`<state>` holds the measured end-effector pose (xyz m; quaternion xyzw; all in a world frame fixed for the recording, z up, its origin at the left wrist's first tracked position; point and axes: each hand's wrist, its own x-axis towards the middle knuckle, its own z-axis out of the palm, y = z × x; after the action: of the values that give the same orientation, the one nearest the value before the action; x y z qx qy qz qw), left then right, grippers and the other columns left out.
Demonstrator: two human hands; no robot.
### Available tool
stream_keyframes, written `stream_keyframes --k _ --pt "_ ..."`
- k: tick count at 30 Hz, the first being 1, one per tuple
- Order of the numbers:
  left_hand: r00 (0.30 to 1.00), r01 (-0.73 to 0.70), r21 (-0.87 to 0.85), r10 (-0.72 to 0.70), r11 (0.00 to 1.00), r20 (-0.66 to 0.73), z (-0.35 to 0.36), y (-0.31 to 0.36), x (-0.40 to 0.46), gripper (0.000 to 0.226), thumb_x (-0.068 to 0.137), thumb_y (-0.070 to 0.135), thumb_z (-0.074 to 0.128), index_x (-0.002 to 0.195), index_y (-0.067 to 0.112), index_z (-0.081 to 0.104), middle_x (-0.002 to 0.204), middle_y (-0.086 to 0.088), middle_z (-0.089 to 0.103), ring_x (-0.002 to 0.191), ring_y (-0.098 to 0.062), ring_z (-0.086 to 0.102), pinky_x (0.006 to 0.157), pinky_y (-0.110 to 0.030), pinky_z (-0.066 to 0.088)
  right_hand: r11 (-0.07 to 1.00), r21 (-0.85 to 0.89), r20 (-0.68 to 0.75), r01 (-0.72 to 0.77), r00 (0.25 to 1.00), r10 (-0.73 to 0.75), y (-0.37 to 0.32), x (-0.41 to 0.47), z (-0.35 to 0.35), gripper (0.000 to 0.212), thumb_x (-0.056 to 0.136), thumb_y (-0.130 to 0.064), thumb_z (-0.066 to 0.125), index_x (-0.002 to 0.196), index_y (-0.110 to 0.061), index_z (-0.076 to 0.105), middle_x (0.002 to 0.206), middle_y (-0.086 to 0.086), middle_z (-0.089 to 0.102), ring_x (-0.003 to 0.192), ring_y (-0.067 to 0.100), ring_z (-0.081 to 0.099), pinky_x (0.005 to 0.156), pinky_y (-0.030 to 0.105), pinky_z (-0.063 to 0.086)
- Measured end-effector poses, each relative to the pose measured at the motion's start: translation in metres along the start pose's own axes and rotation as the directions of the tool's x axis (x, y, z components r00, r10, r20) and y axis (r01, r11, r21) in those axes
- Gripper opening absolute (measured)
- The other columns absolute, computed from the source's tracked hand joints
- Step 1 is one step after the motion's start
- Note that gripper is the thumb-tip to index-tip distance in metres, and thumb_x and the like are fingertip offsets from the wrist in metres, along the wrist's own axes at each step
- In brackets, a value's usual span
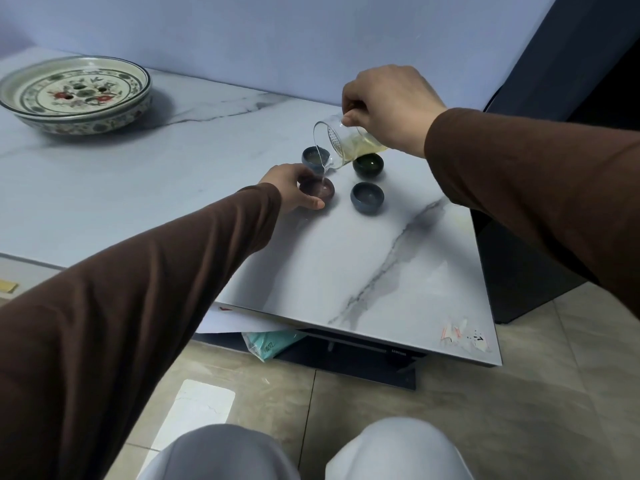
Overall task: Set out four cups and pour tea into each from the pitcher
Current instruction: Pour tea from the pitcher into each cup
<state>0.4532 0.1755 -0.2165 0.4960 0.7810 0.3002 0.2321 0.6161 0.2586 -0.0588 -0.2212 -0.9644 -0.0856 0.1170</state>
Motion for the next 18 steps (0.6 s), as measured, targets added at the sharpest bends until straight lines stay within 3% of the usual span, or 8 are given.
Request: stream_keyframes --k 18 --pt "1.000 0.011 0.004 -0.011 1.000 0.004 -0.0009 -0.0013 0.0016 0.061 0.057 0.042 0.085 0.113 0.031 0.063 0.103 0.010 0.060 0.097 -0.012 0.053 0.084 -0.022 0.037 0.999 -0.032 -0.011 0.031 0.999 -0.032 -0.0005 0.0060 -0.0021 0.020 0.095 -0.030 0.057 0.103 -0.015 0.067 0.101 0.008 0.067 0.097 0.032 0.060 0.073 0.034 0.037"
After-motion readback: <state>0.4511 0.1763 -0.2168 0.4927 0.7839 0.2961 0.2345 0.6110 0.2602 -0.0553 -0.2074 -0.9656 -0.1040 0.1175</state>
